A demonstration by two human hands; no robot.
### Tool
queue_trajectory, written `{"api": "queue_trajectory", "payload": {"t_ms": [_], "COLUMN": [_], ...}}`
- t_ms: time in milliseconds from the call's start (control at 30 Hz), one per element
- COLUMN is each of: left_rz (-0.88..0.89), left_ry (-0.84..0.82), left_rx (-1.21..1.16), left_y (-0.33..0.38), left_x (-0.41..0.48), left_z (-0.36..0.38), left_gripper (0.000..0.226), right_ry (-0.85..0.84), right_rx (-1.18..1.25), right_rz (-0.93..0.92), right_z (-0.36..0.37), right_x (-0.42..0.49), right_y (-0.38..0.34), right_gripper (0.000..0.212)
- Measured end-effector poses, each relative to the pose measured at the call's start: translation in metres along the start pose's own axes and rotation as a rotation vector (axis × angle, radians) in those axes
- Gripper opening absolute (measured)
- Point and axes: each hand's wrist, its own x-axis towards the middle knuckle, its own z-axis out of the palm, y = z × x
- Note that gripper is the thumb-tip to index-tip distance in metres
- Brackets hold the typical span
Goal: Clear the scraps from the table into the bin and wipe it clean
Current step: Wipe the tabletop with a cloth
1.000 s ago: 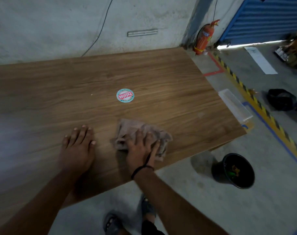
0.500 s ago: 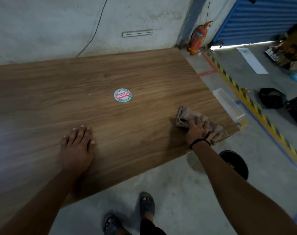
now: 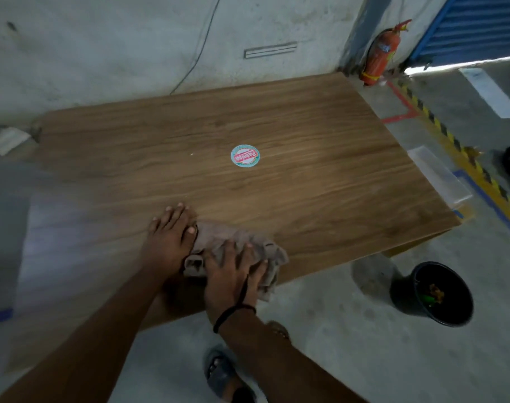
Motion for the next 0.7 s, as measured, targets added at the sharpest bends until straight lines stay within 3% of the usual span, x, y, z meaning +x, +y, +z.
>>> {"api": "queue_trajectory", "payload": {"t_ms": [200, 333, 433, 500, 600, 700], "left_rz": [-0.093, -0.234, -0.257, -0.24, -0.222, -0.208], "left_ry": [0.107, 0.103, 0.083, 0.087, 0.111, 0.122], "left_rx": [-0.07, 0.016, 0.015, -0.005, -0.024, 0.002], "left_y": [-0.061, -0.11, -0.126, -0.129, -0.134, -0.134], "left_x": [-0.031, -0.055, -0.061, -0.061, -0.06, -0.062], "left_z": [-0.03, -0.039, -0.042, -0.042, -0.038, -0.037], "left_gripper": [0.056, 0.06, 0.06, 0.059, 0.058, 0.059], "right_ry": [0.265, 0.095, 0.17, 0.107, 0.076, 0.071], "right_rx": [0.028, -0.144, -0.192, -0.175, -0.134, -0.026], "right_rz": [0.158, 0.257, 0.13, -0.011, -0.197, -0.256], "right_z": [-0.036, -0.02, 0.017, 0.037, 0.04, 0.022], "right_x": [0.027, 0.017, -0.007, -0.019, -0.036, -0.017], "right_y": [0.067, 0.08, 0.027, -0.021, -0.082, -0.094], "right_gripper": [0.058, 0.054, 0.044, 0.038, 0.041, 0.046]}}
